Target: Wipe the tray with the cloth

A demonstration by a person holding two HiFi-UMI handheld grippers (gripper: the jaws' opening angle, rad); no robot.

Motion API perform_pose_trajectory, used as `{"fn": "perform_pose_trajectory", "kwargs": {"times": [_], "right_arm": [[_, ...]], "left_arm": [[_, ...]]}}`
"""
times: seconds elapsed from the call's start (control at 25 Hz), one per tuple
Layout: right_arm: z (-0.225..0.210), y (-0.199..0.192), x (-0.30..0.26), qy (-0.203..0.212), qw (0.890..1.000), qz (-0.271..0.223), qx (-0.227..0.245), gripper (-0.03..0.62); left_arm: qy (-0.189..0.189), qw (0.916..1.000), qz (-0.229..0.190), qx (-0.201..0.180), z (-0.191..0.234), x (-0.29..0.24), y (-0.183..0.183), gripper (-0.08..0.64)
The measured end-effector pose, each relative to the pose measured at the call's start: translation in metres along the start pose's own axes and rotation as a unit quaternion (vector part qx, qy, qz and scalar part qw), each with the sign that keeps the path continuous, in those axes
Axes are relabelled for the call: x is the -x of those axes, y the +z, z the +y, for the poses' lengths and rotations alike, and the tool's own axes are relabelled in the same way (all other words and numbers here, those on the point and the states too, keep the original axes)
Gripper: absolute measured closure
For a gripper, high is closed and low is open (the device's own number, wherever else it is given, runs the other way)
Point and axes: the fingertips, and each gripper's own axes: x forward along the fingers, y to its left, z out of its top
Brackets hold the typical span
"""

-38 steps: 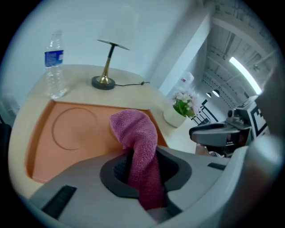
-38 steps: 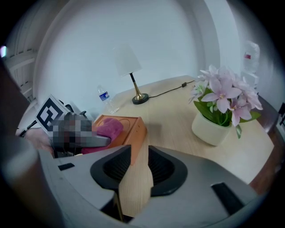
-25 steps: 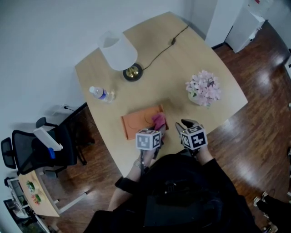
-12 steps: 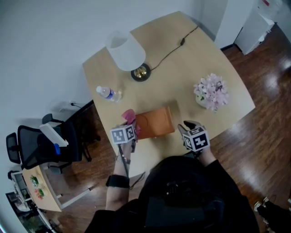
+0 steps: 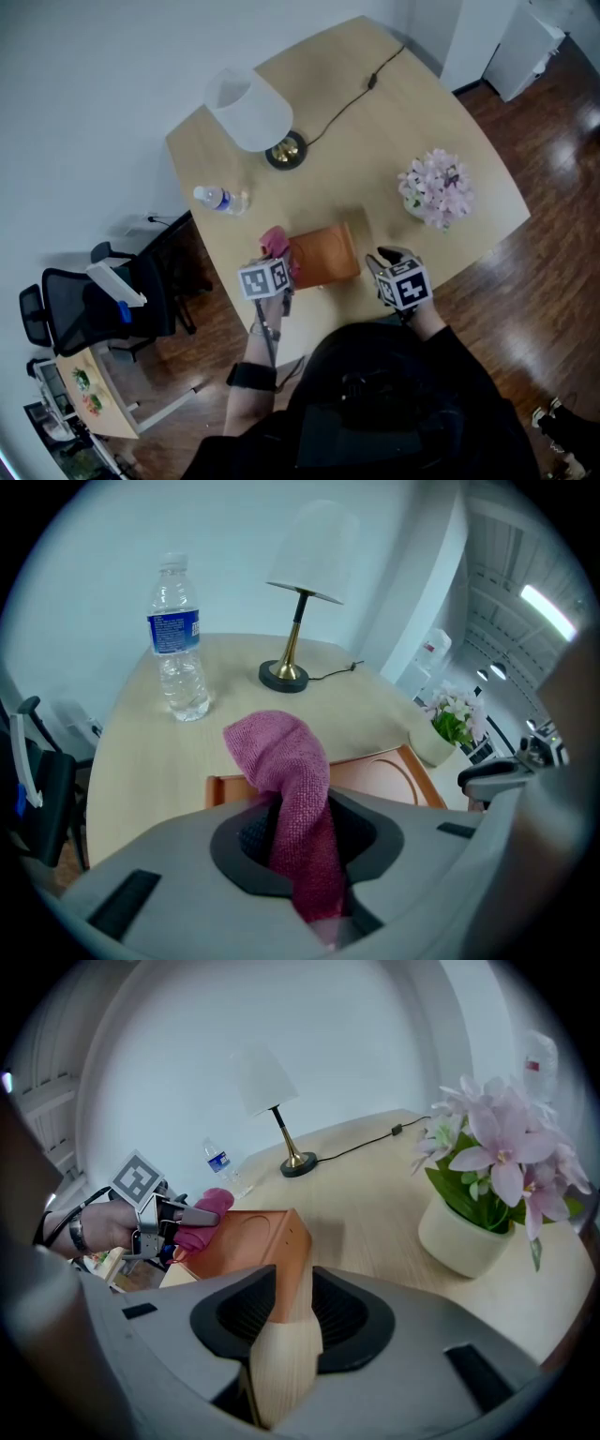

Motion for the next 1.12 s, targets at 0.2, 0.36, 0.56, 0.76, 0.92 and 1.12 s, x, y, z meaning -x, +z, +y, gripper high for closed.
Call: {"fn": "perform_pose_trajectory", "kwargs": {"times": [0.2, 0.36, 0.56, 0.76, 0.92, 1.12], "right_arm": [[-0.002, 0.0, -0.001, 0.002, 1.0, -0.004, -0.006, 0.459], [-0.006, -0.004, 0.002, 0.001, 1.0, -0.004, -0.017, 0.459], [-0.009, -0.011, 0.002, -0.001, 1.0, -0.002, -0.024, 0.459], [-0.008, -0.013, 0.006, 0.0, 1.0, -0.002, -0.026, 0.459], [-0.005, -0.012, 0.008, -0.004, 1.0, -0.005, -0.018, 0.459], [-0.007, -0.012, 0.013, -0.01, 1.0, -0.008, -0.018, 0.459]], "left_arm": [[0.001, 1.0, -0.007, 0.004, -0.032, -0.012, 0.007, 0.471], [0.007, 0.9998, -0.013, 0.015, -0.032, -0.011, 0.007, 0.471], [0.028, 0.9992, -0.027, 0.012, -0.036, -0.01, 0.007, 0.471], [-0.019, 0.9995, -0.022, -0.012, -0.07, -0.016, 0.007, 0.471], [-0.07, 0.9966, -0.009, -0.041, -0.13, -0.037, 0.006, 0.471], [-0.094, 0.9952, -0.016, -0.022, -0.141, -0.037, 0.006, 0.471]]}}
